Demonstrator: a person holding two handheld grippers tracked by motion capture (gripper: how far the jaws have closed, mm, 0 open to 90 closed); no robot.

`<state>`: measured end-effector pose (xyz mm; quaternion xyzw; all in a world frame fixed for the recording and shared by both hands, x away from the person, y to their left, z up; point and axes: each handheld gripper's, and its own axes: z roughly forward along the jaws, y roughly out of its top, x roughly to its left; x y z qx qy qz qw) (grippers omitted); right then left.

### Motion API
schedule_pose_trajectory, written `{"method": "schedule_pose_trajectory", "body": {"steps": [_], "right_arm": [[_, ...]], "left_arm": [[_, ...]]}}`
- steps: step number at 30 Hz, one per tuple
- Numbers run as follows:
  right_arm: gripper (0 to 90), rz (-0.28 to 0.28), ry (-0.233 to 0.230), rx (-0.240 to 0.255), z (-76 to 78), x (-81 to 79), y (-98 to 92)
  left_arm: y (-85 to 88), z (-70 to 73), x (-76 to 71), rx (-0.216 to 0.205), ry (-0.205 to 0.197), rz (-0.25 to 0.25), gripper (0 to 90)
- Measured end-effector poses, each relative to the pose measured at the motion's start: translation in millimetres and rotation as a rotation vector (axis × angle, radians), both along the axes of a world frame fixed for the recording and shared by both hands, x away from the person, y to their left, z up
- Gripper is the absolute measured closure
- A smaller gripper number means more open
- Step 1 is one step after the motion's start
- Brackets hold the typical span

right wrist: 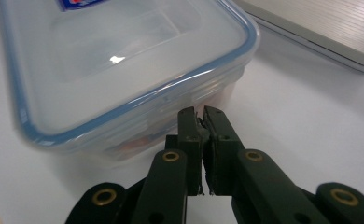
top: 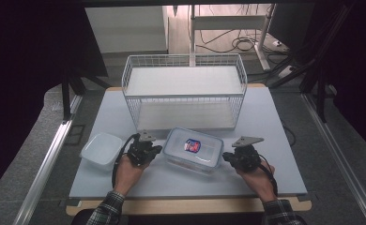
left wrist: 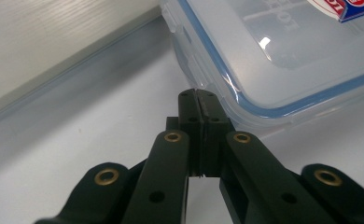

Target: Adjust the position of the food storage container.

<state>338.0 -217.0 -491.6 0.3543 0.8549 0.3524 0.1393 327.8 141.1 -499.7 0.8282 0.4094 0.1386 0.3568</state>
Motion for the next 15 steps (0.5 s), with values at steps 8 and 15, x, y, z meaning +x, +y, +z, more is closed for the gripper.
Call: {"method": "schedule_pose_trajectory", "body": {"steps": [8,15], "right_arm": [[86.1,-0.037,-0.015,-0.025,-4.1,22.1,-8.4],[85.5,-0.016,-0.008,0.002,-5.6,24.8,-6.1]], "left_arm": [[-11.9,4.2,-15.7,0.009,0.031,-0.069,90.0],[-5.0,-4.1,6.6,0.004,0.041,0.005,89.5]]}}
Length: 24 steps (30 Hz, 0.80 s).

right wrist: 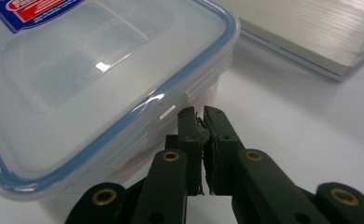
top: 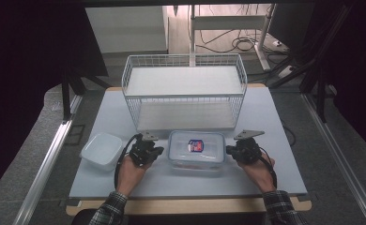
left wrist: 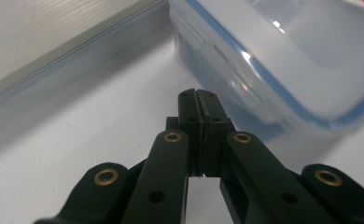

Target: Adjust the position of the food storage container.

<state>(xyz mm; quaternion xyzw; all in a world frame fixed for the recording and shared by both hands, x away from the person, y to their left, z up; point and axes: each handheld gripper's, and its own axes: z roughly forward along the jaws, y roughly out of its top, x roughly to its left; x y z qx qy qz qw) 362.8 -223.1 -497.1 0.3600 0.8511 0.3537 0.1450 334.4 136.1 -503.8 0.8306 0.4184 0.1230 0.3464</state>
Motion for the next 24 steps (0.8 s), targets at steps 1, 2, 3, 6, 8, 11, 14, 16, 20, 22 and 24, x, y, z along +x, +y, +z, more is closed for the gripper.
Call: {"method": "schedule_pose_trajectory", "body": {"steps": [1,2,3,6,8,11,14,16,20,22,24], "right_arm": [[85.6,0.011,0.001,-0.001,0.1,-1.3,2.1],[85.8,0.019,0.002,-0.001,0.1,-3.1,5.5],[86.0,0.027,-0.008,-0.01,0.1,-4.9,8.8],[86.8,0.045,-0.027,-0.041,0.5,-9.9,15.4],[87.2,0.06,-0.023,-0.036,0.2,-12.9,17.5],[87.6,0.069,-0.034,-0.06,0.9,-17.3,20.1],[88.5,0.073,-0.031,-0.065,1.6,-21.2,18.9],[89.0,0.071,-0.036,-0.072,1.9,-24.2,18.0],[89.3,0.068,-0.027,-0.074,2.6,-29.0,15.9],[89.2,0.067,-0.016,-0.066,2.8,-31.2,15.2],[87.6,0.078,0.0,-0.066,3.7,-32.7,13.5]], "left_arm": [[-1.3,-1.3,-0.4,0.017,0.003,0.001,89.1],[-1.6,-2.4,-1.2,0.042,0.006,-0.001,89.6],[-0.4,-3.2,-2.0,0.046,0.009,-0.003,89.9],[6.5,-2.6,-6.5,0.022,0.033,-0.006,90.0],[8.1,-2.6,-12.0,0.024,0.037,-0.008,90.0],[7.2,-2.5,-20.5,0.024,0.034,-0.013,90.0],[4.4,-2.0,-25.6,0.027,0.032,-0.018,90.0],[2.7,-1.9,-28.0,0.028,0.032,-0.021,90.0],[1.8,-2.3,-30.4,0.023,0.034,-0.026,90.0],[3.1,-2.7,-29.7,0.013,0.036,-0.028,90.0],[5.2,-2.5,-28.8,0.004,0.044,-0.032,89.3]]}}
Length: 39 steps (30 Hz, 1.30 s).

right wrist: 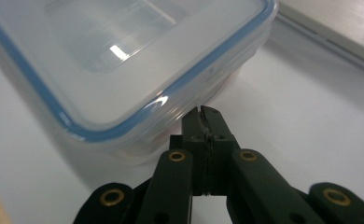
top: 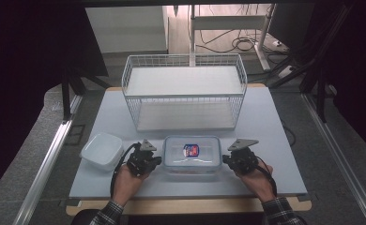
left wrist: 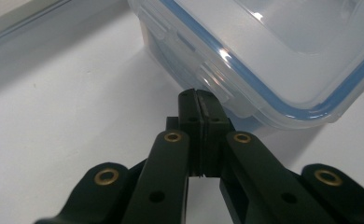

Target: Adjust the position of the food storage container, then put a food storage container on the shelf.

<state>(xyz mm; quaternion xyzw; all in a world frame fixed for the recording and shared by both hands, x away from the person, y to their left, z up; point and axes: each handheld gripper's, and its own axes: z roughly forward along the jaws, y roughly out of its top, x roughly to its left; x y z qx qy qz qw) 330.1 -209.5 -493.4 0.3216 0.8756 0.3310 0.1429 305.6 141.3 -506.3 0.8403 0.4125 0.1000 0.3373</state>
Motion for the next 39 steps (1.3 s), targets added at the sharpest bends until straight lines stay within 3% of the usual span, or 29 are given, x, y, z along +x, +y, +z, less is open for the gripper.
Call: {"method": "schedule_pose_trajectory", "body": {"steps": [4,5,10,13,15,19,23,27,28,31,34,39], "right_arm": [[81.8,0.013,0.018,0.02,3.0,-0.2,-6.9],[78.2,0.007,0.005,0.041,8.2,-0.9,-15.3],[58.0,-0.01,-0.032,0.139,19.7,-6.8,-32.1],[44.4,0.01,-0.042,0.158,22.6,-12.3,-31.2],[36.9,0.017,-0.044,0.161,23.1,-15.9,-28.6],[22.2,0.018,-0.031,0.19,22.7,-20.8,-26.1],[13.3,0.02,-0.059,0.225,23.7,-26.2,-26.2],[10.1,0.021,-0.068,0.227,22.1,-28.3,-26.0],[9.6,0.022,-0.062,0.225,20.9,-27.6,-26.1],[8.9,0.015,-0.047,0.219,18.0,-25.3,-26.5],[8.0,0.012,-0.044,0.216,17.8,-23.8,-26.6],[6.4,0.009,-0.039,0.227,17.9,-21.7,-26.1]], "left_arm": [[9.5,2.3,-2.5,0.0,-0.009,0.033,81.9],[20.8,4.6,-5.0,-0.052,-0.018,0.053,77.5],[35.3,14.2,-17.7,-0.142,-0.1,0.024,49.7],[36.5,14.8,-22.8,-0.182,-0.144,-0.003,33.8],[35.2,13.2,-25.9,-0.182,-0.165,-0.013,24.0],[34.4,10.1,-29.9,-0.19,-0.129,-0.034,18.6],[33.3,7.0,-34.8,-0.195,-0.106,-0.077,13.7],[30.6,7.0,-38.3,-0.171,-0.125,-0.089,10.0],[29.2,7.3,-38.7,-0.158,-0.147,-0.091,9.4],[28.2,5.2,-38.1,-0.149,-0.166,-0.082,8.1],[28.4,3.3,-35.6,-0.153,-0.163,-0.064,6.7],[28.9,4.9,-32.6,-0.171,-0.123,-0.061,6.9]]}}
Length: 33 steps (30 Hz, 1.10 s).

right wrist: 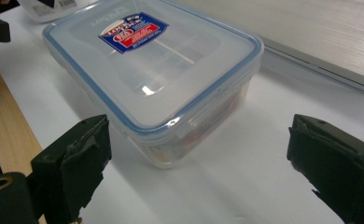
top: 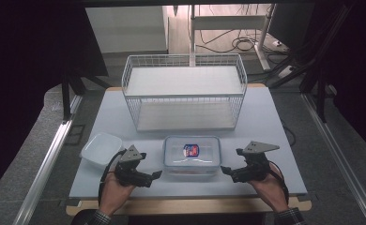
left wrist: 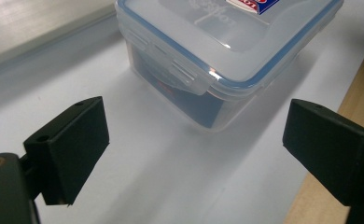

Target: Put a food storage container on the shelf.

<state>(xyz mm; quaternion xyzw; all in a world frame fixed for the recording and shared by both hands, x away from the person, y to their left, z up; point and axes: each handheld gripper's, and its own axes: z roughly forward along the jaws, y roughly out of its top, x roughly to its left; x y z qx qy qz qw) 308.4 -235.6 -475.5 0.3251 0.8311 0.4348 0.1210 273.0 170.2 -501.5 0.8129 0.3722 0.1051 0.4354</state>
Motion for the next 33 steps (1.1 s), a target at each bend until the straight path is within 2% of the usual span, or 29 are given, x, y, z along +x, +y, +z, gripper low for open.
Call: {"method": "schedule_pose_trajectory", "body": {"steps": [3,7,11,15,18,19,22,24,28,33], "right_arm": [[3.8,-0.003,0.006,-0.001,2.0,0.8,2.4],[1.4,-0.003,0.005,-0.011,3.0,1.4,7.6],[0.8,-0.002,0.03,-0.008,3.4,2.5,12.4],[4.0,0.005,0.037,-0.047,5.1,3.6,16.0],[7.1,-0.003,0.07,-0.056,5.5,7.8,17.9],[7.5,-0.003,0.078,-0.057,5.3,9.7,18.3],[9.4,0.004,0.105,-0.046,4.7,17.9,17.4],[10.1,0.005,0.122,-0.033,4.9,24.6,16.8],[11.1,0.014,0.168,-0.027,1.3,39.4,18.7],[11.2,0.034,0.243,0.01,-7.5,53.9,20.2]], "left_arm": [[-0.2,1.4,4.7,-0.017,0.041,0.0,6.4],[-1.8,2.7,10.6,-0.002,0.066,-0.008,3.4],[-5.0,5.3,14.0,0.01,0.066,0.0,5.2],[-9.2,9.8,15.1,0.053,0.041,0.012,9.4],[-10.1,11.4,17.9,0.043,0.04,0.013,12.7],[-10.5,12.6,22.5,0.022,0.047,0.015,13.5],[-13.1,14.3,31.9,0.01,0.056,0.016,14.2],[-15.3,14.4,39.3,-0.004,0.076,0.006,14.2],[-23.7,10.4,53.4,0.037,0.106,0.007,13.6],[-23.3,2.6,69.1,-0.061,0.208,-0.014,11.4]]}}
